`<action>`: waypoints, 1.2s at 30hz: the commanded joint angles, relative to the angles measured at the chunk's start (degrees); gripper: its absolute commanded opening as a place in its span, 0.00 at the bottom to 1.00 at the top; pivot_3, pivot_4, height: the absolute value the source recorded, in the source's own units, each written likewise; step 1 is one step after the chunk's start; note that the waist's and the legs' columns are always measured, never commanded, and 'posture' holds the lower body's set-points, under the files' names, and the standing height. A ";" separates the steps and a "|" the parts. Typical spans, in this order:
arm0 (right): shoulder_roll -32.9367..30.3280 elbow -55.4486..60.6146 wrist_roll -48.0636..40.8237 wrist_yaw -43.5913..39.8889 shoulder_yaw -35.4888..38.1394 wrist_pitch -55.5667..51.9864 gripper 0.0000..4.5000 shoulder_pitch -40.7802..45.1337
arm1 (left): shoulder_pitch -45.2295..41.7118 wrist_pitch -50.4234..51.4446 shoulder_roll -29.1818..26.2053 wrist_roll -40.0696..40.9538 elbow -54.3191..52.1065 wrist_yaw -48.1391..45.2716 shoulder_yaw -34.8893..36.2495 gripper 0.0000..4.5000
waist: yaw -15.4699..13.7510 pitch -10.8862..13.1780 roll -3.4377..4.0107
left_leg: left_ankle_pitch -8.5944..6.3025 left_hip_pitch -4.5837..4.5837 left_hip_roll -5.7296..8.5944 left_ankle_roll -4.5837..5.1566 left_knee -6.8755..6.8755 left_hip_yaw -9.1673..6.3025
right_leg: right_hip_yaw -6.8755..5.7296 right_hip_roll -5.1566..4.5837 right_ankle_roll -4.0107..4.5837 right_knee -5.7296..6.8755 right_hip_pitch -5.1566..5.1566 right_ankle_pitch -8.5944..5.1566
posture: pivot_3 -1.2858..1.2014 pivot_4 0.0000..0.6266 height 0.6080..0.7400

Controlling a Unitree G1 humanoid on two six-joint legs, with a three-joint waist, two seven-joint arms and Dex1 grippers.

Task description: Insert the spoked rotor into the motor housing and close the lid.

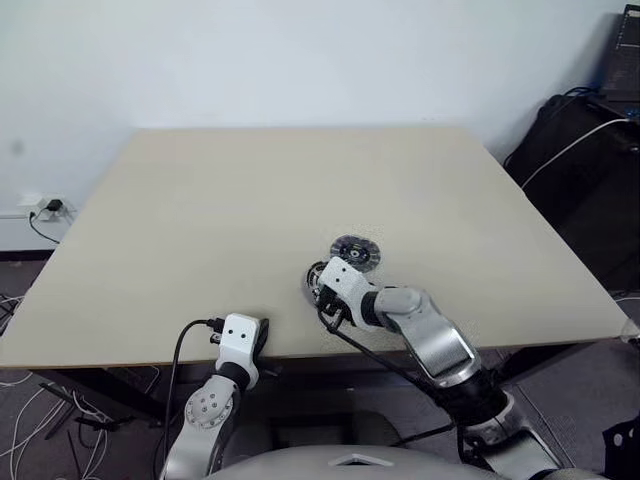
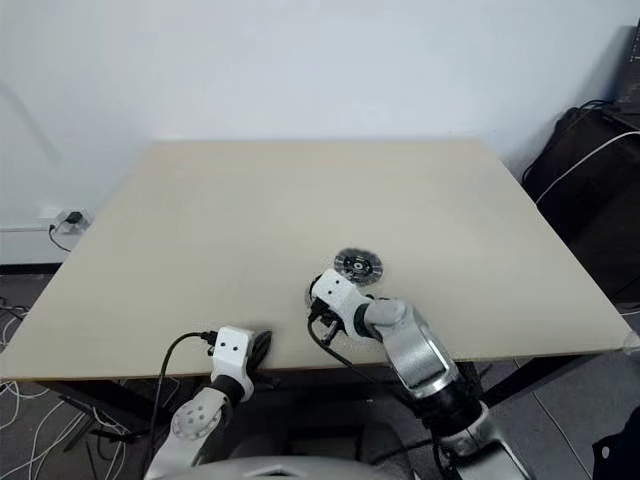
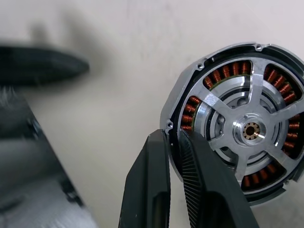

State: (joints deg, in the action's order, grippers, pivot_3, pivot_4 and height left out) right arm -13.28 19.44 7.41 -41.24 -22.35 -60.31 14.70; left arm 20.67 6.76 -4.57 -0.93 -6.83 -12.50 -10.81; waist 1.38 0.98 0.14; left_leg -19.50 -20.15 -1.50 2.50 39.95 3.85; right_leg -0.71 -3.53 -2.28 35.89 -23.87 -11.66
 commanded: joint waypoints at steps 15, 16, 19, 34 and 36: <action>13.87 9.70 -11.29 14.55 14.93 -28.56 0.02 3.08 | -0.82 -1.50 0.42 0.86 -0.08 -0.11 -0.61 0.00 | 0.15 0.02 0.01 | 0.01 -0.14 0.02 -0.02 0.00 -0.17 | -0.13 -0.01 0.04 -0.01 -0.07 -0.02 | 0.52 0.00 1.00; 15.04 9.03 -11.56 15.41 15.74 -29.22 0.02 3.39 | -0.81 -1.46 0.42 0.85 -0.12 -0.10 -0.63 0.00 | 0.17 0.02 0.02 | 0.01 -0.16 0.02 -0.02 0.00 -0.17 | -0.13 -0.01 0.03 -0.01 -0.09 -0.02 | 0.52 0.00 1.00; 18.33 6.42 -12.16 18.06 18.18 -30.06 0.02 4.32 | -0.75 -1.40 0.46 0.86 -0.15 -0.03 -0.64 0.00 | 0.25 0.02 0.02 | 0.02 -0.19 0.03 -0.03 0.00 -0.18 | -0.14 -0.01 0.03 0.00 -0.12 -0.02 | 0.52 0.00 1.00; 29.28 -11.46 -16.68 29.74 29.59 -22.43 0.02 8.66 | -0.49 -1.20 0.20 0.83 -0.67 0.10 -0.30 0.00 | 0.19 -0.12 0.10 | 0.05 -0.44 0.10 -0.07 0.00 -0.24 | -0.13 0.00 0.01 0.01 -0.32 0.00 | 0.52 0.00 1.00; 29.76 -12.40 -18.10 30.64 29.49 -21.69 0.02 8.75 | -0.45 -1.17 0.13 0.83 -0.73 0.07 -0.23 0.00 | 0.21 -0.13 0.08 | 0.06 -0.35 0.10 -0.07 0.01 -0.25 | -0.14 -0.01 0.01 0.00 -0.21 0.00 | 0.52 0.00 1.00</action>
State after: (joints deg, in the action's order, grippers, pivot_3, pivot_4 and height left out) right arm 9.70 8.23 -10.40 -12.57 5.51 -83.24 22.98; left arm 20.62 6.71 -4.64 -0.84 -6.38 -12.50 -11.14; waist 1.59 0.85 0.22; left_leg -19.44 -20.42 -1.41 2.43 39.95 3.59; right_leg -0.85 -3.53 -2.27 35.89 -24.01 -11.66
